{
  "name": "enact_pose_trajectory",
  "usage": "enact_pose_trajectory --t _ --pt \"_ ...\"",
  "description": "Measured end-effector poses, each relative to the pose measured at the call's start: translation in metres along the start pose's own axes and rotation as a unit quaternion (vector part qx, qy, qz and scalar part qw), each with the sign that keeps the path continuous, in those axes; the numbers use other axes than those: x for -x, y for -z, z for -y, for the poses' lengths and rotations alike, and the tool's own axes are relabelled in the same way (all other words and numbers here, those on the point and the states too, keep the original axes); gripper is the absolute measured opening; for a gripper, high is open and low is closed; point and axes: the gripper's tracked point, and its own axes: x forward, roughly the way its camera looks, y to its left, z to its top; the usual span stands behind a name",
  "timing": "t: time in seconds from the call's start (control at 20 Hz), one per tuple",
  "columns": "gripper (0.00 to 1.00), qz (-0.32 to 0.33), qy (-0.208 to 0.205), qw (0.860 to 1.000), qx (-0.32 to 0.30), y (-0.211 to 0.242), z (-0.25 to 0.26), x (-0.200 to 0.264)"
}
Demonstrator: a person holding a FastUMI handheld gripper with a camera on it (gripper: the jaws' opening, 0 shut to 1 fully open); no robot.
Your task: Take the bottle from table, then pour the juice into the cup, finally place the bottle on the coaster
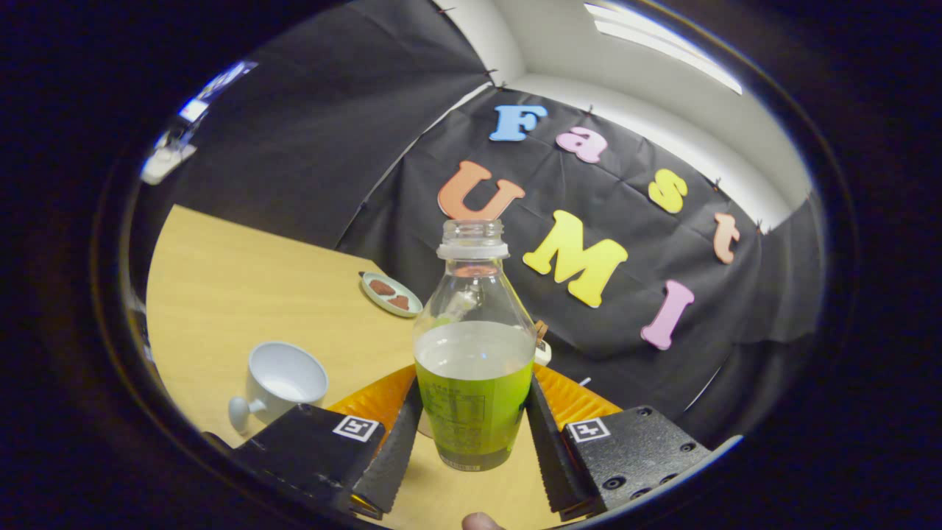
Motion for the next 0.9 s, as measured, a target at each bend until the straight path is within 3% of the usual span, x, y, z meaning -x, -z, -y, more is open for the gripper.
enact_pose_trajectory --t 0.1,0.5,0.75,0.9 --pt "0.78 -0.003 -0.027 0.998 -0.063 -0.004 0.003 0.002" --pt "0.78 0.012 -0.031 0.984 -0.172 -0.014 0.031 -0.025" --pt "0.78 0.012 -0.037 0.982 -0.184 -0.017 0.023 -0.063" --pt "0.78 0.005 -0.043 0.974 -0.221 -0.002 0.019 -0.088"
